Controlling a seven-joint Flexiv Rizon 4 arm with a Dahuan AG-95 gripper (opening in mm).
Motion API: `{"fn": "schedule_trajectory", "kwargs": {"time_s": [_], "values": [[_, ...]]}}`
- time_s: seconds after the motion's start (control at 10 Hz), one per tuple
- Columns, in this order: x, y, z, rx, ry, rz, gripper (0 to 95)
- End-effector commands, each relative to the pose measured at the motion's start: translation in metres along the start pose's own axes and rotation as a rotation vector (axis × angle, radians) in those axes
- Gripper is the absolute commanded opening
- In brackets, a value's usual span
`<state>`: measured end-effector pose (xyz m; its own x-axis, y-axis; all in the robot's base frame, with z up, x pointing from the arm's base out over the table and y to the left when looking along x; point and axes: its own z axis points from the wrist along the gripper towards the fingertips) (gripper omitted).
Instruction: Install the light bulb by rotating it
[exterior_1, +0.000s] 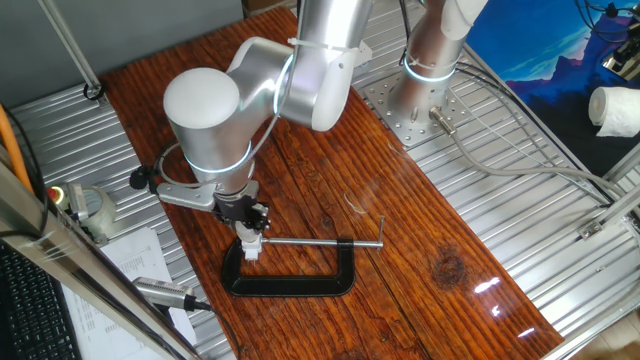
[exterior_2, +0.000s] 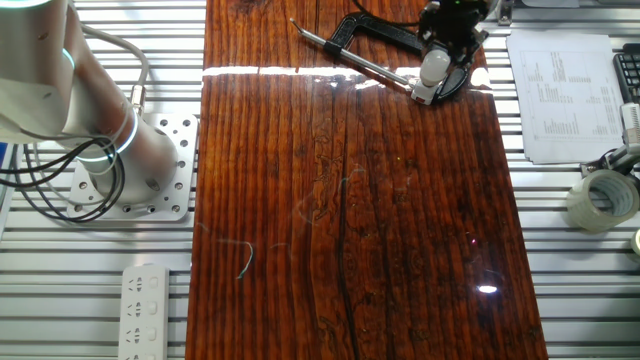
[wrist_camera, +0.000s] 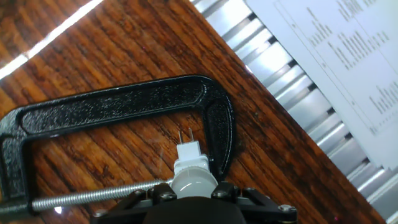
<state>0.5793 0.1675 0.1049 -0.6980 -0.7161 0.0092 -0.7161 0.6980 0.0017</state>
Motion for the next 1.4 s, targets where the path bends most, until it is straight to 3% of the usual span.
{"fn": "schedule_trajectory", "kwargs": {"time_s": [0.1,1.4], "values": [[0.0003,-0.0016,0.0015,0.0,0.0,0.079,0.0],[-0.0003,-0.0014,0.001,-0.022,0.033,0.531,0.0]]}}
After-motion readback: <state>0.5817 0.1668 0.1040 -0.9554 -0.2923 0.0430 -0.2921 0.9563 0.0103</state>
